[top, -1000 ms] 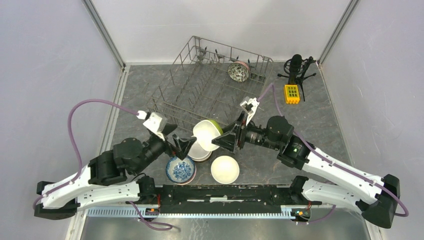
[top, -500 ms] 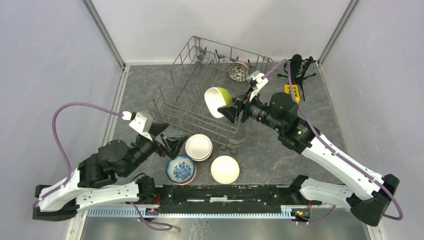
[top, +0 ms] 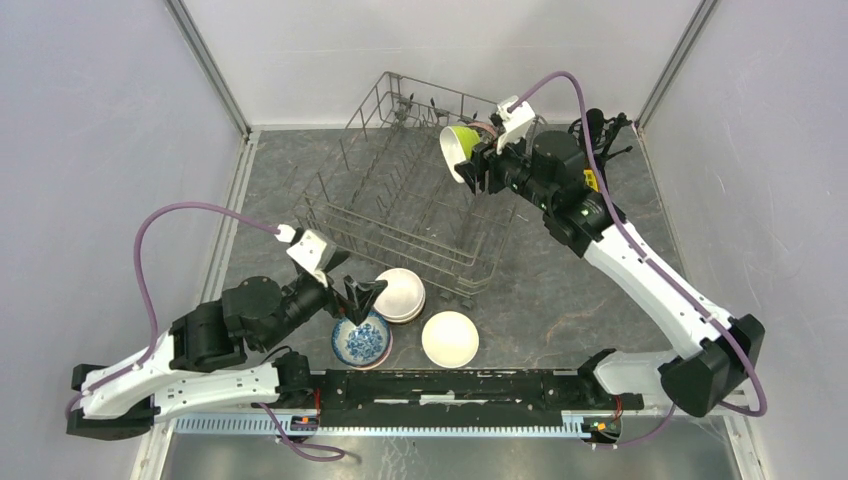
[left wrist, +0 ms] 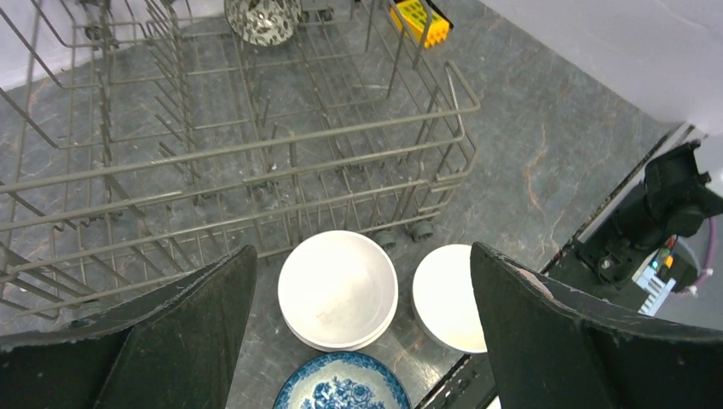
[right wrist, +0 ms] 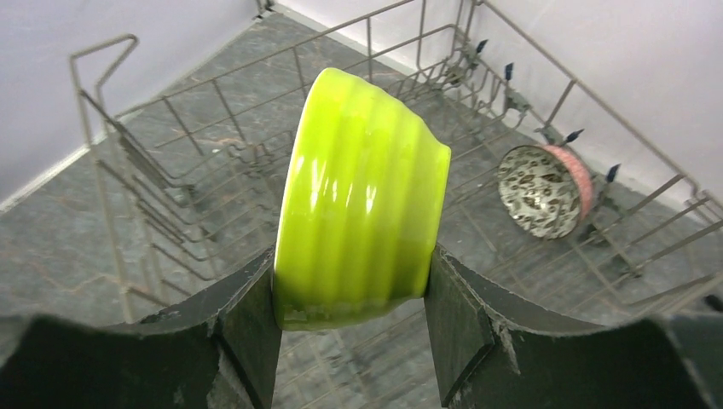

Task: Load the bowls into the dish rack
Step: Place the bowl in the dish rack.

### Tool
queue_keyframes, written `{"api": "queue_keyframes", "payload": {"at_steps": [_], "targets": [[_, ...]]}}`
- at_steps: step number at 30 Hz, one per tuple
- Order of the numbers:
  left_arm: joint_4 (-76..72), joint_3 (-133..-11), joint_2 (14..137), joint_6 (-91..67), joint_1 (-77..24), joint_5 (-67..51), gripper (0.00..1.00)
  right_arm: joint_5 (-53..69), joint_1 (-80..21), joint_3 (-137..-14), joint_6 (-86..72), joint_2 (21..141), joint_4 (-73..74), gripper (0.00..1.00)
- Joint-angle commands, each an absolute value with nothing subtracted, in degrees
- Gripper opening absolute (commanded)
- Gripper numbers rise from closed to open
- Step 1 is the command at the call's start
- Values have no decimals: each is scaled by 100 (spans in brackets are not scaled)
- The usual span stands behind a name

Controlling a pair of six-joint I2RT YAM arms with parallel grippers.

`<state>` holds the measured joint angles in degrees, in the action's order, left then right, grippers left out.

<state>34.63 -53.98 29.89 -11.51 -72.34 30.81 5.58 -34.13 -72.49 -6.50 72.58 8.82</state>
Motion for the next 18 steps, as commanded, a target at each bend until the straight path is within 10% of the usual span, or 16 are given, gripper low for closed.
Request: {"api": "queue_keyframes", "payload": {"at_steps": [1, 18], "targets": [[3430, -5225, 3126, -857, -7220, 2842, 100, 689, -3146, -7787, 99, 7620, 690, 0], [3716, -5069, 3584, -888, -7214, 2961, 100, 1266, -2330, -9094, 1891, 9580, 918, 0]]}}
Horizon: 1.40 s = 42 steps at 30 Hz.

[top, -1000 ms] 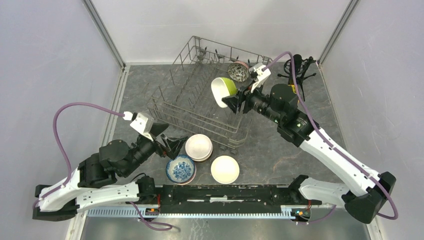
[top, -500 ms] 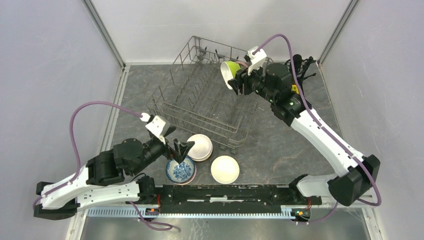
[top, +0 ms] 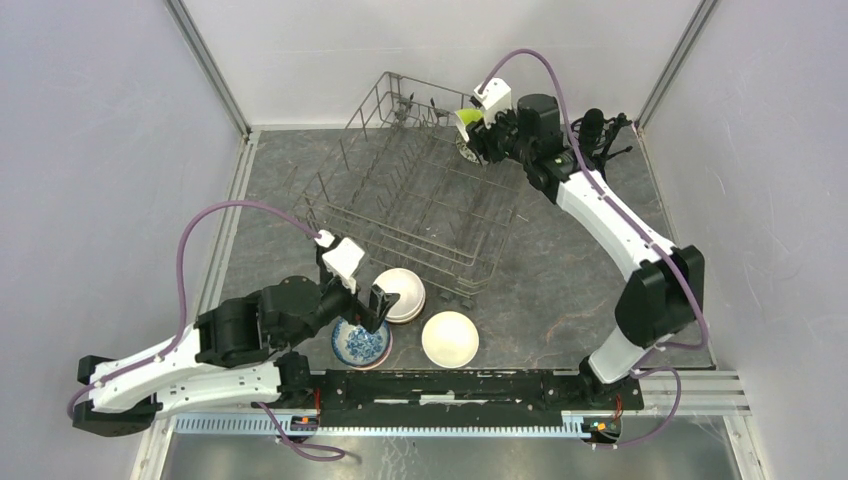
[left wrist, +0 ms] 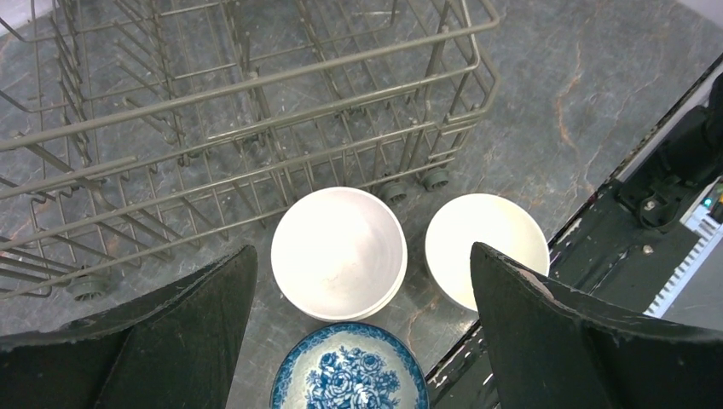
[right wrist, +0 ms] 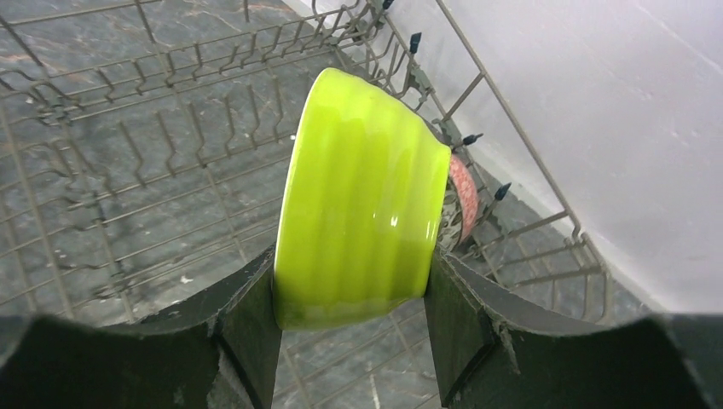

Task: Load the bowls into the dish rack
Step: Place the bowl in the dish rack.

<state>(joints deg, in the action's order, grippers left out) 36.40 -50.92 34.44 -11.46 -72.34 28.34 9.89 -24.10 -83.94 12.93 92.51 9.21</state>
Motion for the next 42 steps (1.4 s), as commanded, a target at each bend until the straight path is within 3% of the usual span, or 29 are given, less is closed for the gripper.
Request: {"api": "queue_keyframes", "payload": {"at_steps": [1, 14, 42], "targets": [[3726, -5071, 3610, -888, -7209, 2975, 100, 1337, -2305, -9191, 2009, 9704, 983, 0], [3834, -5071, 3691, -879, -7210, 3260, 100, 1596, -2216, -9937, 3612, 10650, 1819, 0], [3834, -5064, 3898, -800, -7210, 3287, 100, 1697, -2198, -10150, 4393, 11497, 2189, 0]]}}
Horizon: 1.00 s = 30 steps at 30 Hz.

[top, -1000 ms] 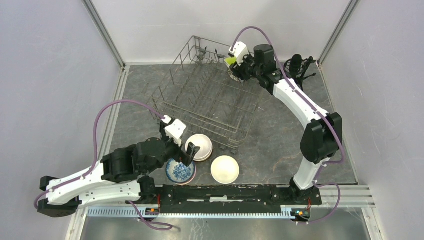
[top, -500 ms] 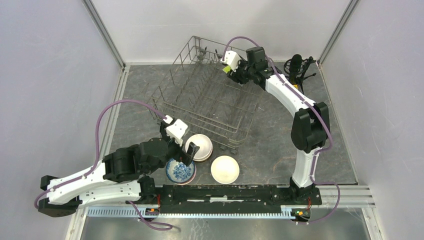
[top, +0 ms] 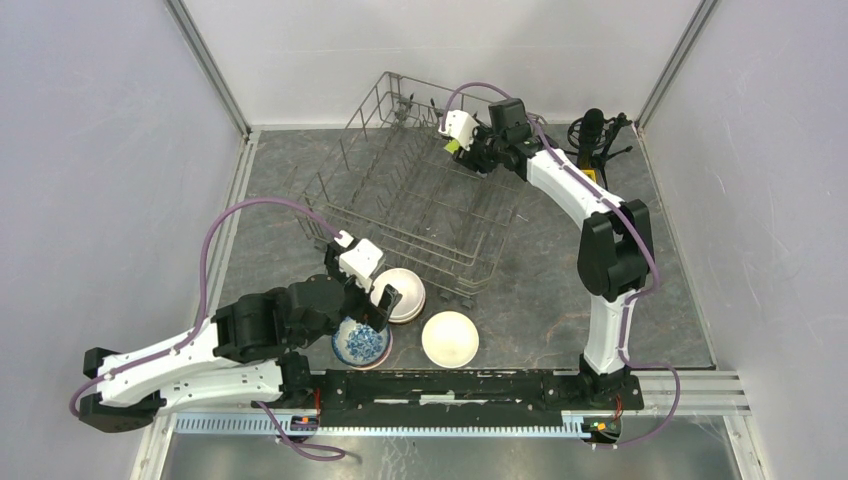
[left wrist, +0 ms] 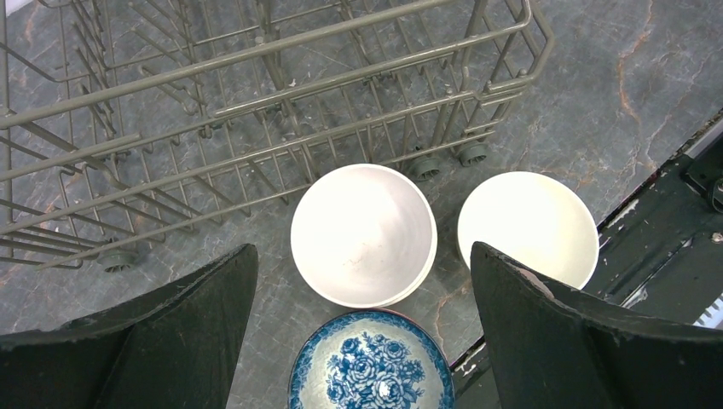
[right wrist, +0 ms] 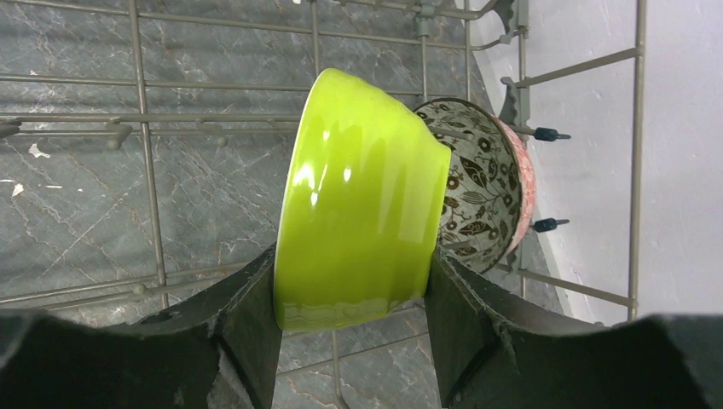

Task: Load the bowls into the dish rack
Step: Place the bowl in the dish rack.

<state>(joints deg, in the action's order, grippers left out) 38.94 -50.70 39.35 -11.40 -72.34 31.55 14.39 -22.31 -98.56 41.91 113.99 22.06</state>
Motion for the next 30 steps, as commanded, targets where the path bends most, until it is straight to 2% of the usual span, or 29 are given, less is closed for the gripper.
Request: {"api": "queue_keyframes", "payload": {"at_steps": [1, 5, 16, 21, 23, 30], "targets": [[3835, -5067, 3902, -800, -7207, 3287, 100, 1737, -2198, -10172, 4417, 11533, 2232, 0], [3835, -5063, 3894, -797, -7203, 3304, 100, 1744, -2198, -10259, 4486, 11645, 2351, 0], [3842, -5068, 3875, -800, -7208, 3313, 100, 1741, -2204, -10237, 4460, 11763, 2344, 16], [3859, -5068, 3875, -800, -7208, 3313, 100, 1654, -2201, -10175, 4293, 11783, 2170, 25], [3862, -5063, 3868, -800, -7211, 3322, 100, 1535, -2205, -10114, 4243, 11763, 2074, 34], [3863, -5063, 3841, -800, -7213, 3331, 100, 1511, -2204, -10051, 4127, 11729, 1918, 43]]}}
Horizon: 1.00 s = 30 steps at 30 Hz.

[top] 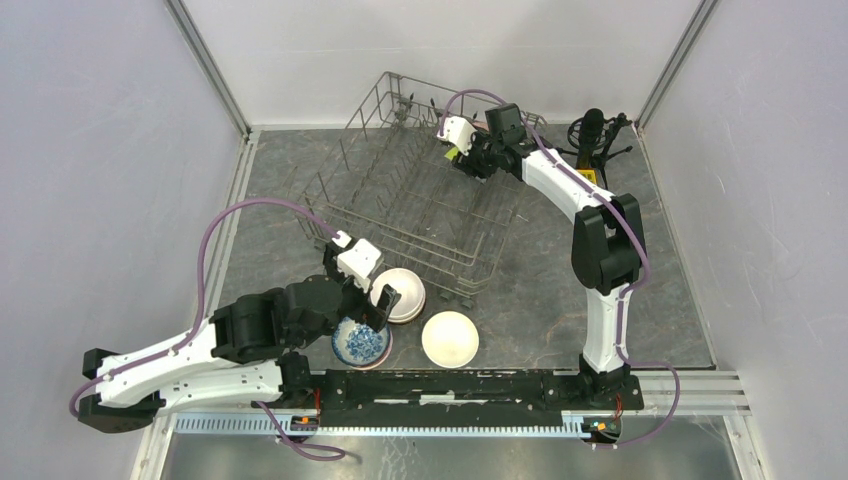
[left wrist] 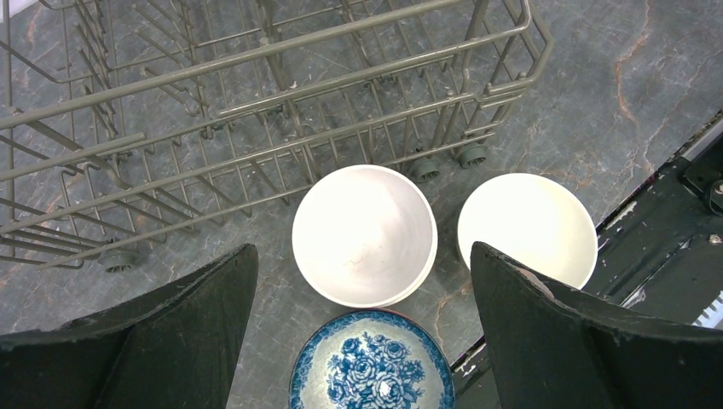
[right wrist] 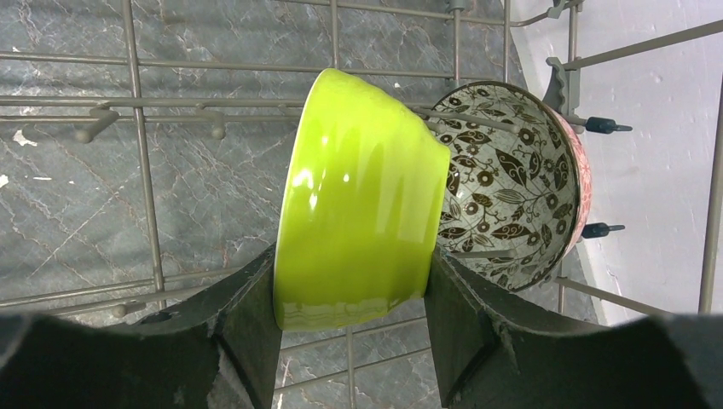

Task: Load the bowls into the dish rack
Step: Place the bowl in the dish rack.

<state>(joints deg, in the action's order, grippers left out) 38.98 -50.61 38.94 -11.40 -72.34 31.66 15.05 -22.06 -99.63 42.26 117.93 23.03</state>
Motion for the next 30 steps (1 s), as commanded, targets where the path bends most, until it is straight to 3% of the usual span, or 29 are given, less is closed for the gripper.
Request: {"api": "queue_keyframes", "payload": {"at_steps": [1, 18, 30], "targets": [[3865, -5063, 3841, -800, -7209, 3331, 100, 1525, -2199, -10046, 4110, 11718, 1898, 44], [3883, -5065, 3832, -809, -7216, 3331, 100, 1652, -2208, -9929, 3964, 11685, 1767, 60], [3895, -5071, 3816, -826, -7209, 3340, 100, 1830, -2203, -9802, 3765, 11556, 1558, 83]]}}
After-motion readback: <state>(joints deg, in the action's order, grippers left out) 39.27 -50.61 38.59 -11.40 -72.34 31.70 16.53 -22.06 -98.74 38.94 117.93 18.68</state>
